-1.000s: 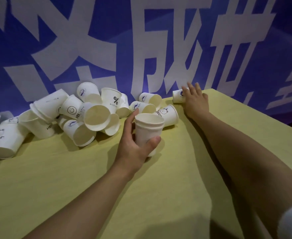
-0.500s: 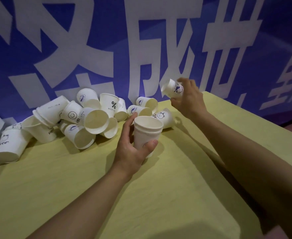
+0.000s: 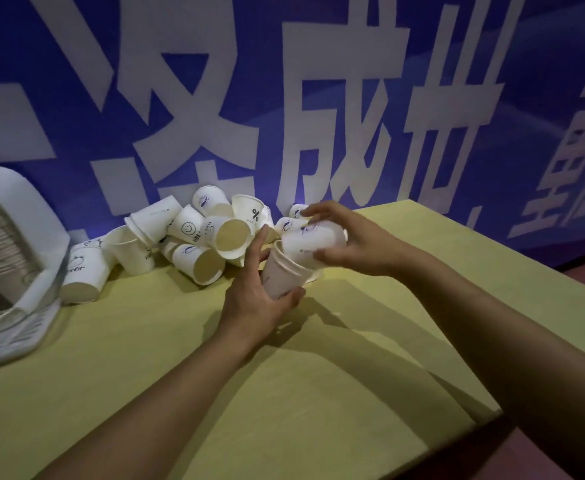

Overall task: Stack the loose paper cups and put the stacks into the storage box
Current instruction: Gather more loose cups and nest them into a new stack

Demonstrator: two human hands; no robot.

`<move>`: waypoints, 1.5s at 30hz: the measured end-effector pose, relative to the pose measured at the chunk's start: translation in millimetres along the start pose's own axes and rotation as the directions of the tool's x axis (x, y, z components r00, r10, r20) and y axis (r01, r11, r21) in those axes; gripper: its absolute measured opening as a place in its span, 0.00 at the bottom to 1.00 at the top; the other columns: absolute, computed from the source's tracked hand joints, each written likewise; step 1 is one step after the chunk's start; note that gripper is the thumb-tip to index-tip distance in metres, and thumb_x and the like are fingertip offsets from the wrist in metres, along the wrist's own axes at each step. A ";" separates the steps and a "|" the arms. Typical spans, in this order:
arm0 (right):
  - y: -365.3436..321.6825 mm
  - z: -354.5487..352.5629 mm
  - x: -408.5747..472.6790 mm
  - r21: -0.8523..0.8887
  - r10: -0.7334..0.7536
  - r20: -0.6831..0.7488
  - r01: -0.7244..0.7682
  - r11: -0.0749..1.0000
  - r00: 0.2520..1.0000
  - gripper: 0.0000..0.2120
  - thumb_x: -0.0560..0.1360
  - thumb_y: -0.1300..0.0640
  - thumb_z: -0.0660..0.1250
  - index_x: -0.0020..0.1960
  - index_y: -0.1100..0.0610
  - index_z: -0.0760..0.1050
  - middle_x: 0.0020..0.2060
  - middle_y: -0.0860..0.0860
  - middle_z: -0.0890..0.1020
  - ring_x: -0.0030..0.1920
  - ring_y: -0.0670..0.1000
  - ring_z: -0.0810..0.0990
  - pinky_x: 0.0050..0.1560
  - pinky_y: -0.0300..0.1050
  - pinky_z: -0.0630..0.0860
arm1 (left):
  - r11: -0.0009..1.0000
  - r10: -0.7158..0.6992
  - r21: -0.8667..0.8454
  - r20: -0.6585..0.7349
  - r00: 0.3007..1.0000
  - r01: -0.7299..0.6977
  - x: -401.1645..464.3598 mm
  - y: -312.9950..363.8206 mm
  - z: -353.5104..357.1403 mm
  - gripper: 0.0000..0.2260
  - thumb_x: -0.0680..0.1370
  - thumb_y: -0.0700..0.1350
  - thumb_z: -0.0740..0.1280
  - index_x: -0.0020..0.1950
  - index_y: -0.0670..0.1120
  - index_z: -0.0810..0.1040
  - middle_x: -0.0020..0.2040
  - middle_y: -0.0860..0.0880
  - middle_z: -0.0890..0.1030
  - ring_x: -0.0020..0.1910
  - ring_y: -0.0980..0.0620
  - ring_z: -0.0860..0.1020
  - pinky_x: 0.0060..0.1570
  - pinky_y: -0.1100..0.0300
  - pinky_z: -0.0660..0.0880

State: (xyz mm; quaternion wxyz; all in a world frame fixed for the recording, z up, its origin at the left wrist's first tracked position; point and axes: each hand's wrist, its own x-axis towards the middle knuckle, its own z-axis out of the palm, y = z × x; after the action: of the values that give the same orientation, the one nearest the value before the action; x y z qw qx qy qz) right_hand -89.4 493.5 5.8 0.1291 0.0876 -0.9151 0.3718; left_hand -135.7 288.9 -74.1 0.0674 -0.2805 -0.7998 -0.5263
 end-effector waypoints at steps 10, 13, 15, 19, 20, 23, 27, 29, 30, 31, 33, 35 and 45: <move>-25.6 43.3 19.1 0.065 0.035 0.125 -0.044 0.997 0.992 0.31 0.74 0.44 0.67 0.75 0.40 0.60 0.66 0.41 0.72 0.60 0.42 0.74 0.53 0.34 0.74 | 1.000 0.010 0.024 0.042 0.999 -0.011 -16.1 -17.9 -14.1 0.43 0.68 0.55 0.79 0.72 0.77 0.57 0.70 0.60 0.75 0.62 0.52 0.78 0.59 0.47 0.78; -28.1 58.7 20.4 -0.055 0.035 0.228 -0.023 0.998 0.973 0.34 0.78 0.43 0.66 0.79 0.42 0.55 0.75 0.44 0.65 0.69 0.43 0.66 0.62 0.39 0.68 | 0.996 0.012 0.086 0.075 0.997 -0.018 -16.2 -17.6 -9.9 0.49 0.67 0.54 0.80 0.75 0.76 0.49 0.72 0.60 0.74 0.64 0.54 0.78 0.60 0.52 0.77; -28.1 71.8 17.1 -0.089 0.056 0.240 -0.036 0.995 0.969 0.35 0.79 0.42 0.65 0.80 0.43 0.51 0.78 0.44 0.61 0.69 0.42 0.62 0.66 0.41 0.64 | 0.995 0.033 0.094 0.072 0.997 -0.039 -14.2 -21.9 -5.7 0.50 0.67 0.53 0.80 0.77 0.71 0.51 0.73 0.60 0.73 0.66 0.55 0.76 0.60 0.58 0.75; -17.2 74.2 17.1 0.201 0.104 -0.049 -0.092 0.975 0.993 0.28 0.79 0.37 0.58 0.77 0.42 0.59 0.67 0.43 0.73 0.62 0.39 0.73 0.59 0.41 0.72 | 0.998 0.054 0.040 -0.006 0.999 -0.053 -11.9 -32.7 -3.4 0.39 0.68 0.54 0.80 0.73 0.68 0.65 0.61 0.61 0.78 0.53 0.56 0.79 0.47 0.67 0.72; -9.4 70.3 20.8 0.232 0.133 -0.204 -0.084 0.969 0.970 0.25 0.80 0.38 0.58 0.75 0.44 0.65 0.63 0.42 0.74 0.60 0.40 0.74 0.56 0.41 0.73 | 0.999 0.037 0.005 -0.042 0.998 -0.037 -10.3 -33.3 -4.6 0.37 0.67 0.55 0.81 0.70 0.69 0.66 0.59 0.62 0.78 0.49 0.58 0.79 0.46 0.66 0.74; 21.3 68.5 30.9 0.066 0.179 -0.546 -0.172 0.983 0.818 0.17 0.80 0.44 0.62 0.67 0.47 0.74 0.60 0.45 0.75 0.61 0.48 0.73 0.59 0.45 0.73 | 0.995 -0.044 -0.093 -0.128 0.991 0.032 -6.0 -33.6 -7.5 0.35 0.64 0.58 0.80 0.65 0.71 0.66 0.54 0.63 0.79 0.46 0.64 0.79 0.43 0.63 0.77; 45.5 91.5 29.6 -0.233 0.243 -0.427 -0.366 0.901 0.871 0.25 0.73 0.40 0.69 0.68 0.44 0.71 0.67 0.52 0.69 0.66 0.56 0.66 0.66 0.52 0.67 | 0.991 -0.057 -0.130 -0.156 0.986 0.037 -4.2 -34.9 -6.6 0.34 0.64 0.57 0.79 0.64 0.74 0.66 0.53 0.66 0.77 0.42 0.61 0.80 0.41 0.59 0.78; 46.2 101.5 27.9 -0.281 0.253 -0.379 -0.372 0.885 0.890 0.28 0.70 0.42 0.71 0.67 0.45 0.69 0.67 0.51 0.68 0.65 0.57 0.67 0.63 0.53 0.69 | 0.993 -0.050 -0.110 -0.155 0.987 0.033 -5.2 -36.3 -4.5 0.35 0.64 0.58 0.79 0.66 0.73 0.65 0.55 0.66 0.77 0.45 0.58 0.80 0.45 0.53 0.80; 45.4 105.5 28.5 -0.284 0.253 -0.381 -0.373 0.883 0.889 0.29 0.69 0.44 0.72 0.67 0.46 0.68 0.67 0.51 0.68 0.65 0.57 0.67 0.61 0.53 0.71 | 0.994 -0.049 -0.104 -0.156 0.987 0.033 -5.8 -36.6 -3.9 0.37 0.65 0.58 0.79 0.67 0.73 0.65 0.56 0.66 0.77 0.48 0.56 0.80 0.47 0.50 0.80; 42.8 109.1 29.1 -0.286 0.251 -0.392 -0.376 0.881 0.885 0.29 0.68 0.46 0.74 0.66 0.47 0.68 0.66 0.51 0.68 0.64 0.57 0.68 0.59 0.53 0.73 | 0.995 -0.043 -0.092 -0.162 0.986 0.028 -6.2 -36.9 -3.7 0.38 0.65 0.56 0.80 0.68 0.73 0.65 0.57 0.64 0.78 0.50 0.55 0.80 0.49 0.49 0.80; 36.7 111.7 31.2 -0.256 0.255 -0.422 -0.385 0.887 0.870 0.29 0.69 0.51 0.76 0.66 0.49 0.67 0.65 0.51 0.69 0.64 0.56 0.69 0.59 0.52 0.74 | 0.999 -0.006 -0.036 -0.187 0.982 0.000 -7.1 -36.7 -2.9 0.39 0.67 0.53 0.81 0.70 0.72 0.64 0.62 0.61 0.78 0.57 0.54 0.79 0.55 0.53 0.79; 32.7 106.7 30.4 -0.102 0.252 -0.501 -0.346 0.933 0.828 0.30 0.70 0.55 0.77 0.67 0.50 0.66 0.63 0.49 0.70 0.61 0.52 0.71 0.61 0.51 0.76 | 0.998 0.051 0.045 -0.216 0.975 -0.043 -7.2 -37.2 -1.6 0.39 0.68 0.50 0.81 0.70 0.71 0.63 0.67 0.59 0.77 0.62 0.56 0.76 0.57 0.60 0.74; 14.3 80.1 -0.6 0.350 0.180 -0.586 0.046 0.936 0.790 0.17 0.75 0.49 0.65 0.63 0.44 0.70 0.59 0.42 0.75 0.57 0.45 0.77 0.48 0.44 0.83 | 0.983 0.126 0.151 -0.168 0.978 -0.101 -4.0 -42.4 -2.6 0.46 0.67 0.41 0.81 0.75 0.68 0.60 0.69 0.60 0.68 0.63 0.64 0.69 0.58 0.63 0.69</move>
State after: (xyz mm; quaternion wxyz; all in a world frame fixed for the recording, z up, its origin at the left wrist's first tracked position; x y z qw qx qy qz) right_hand -106.3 447.4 -59.1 0.3857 -0.0485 -0.7470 0.5394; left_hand -154.9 272.9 -108.7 0.1880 -0.2726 -0.8087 -0.4862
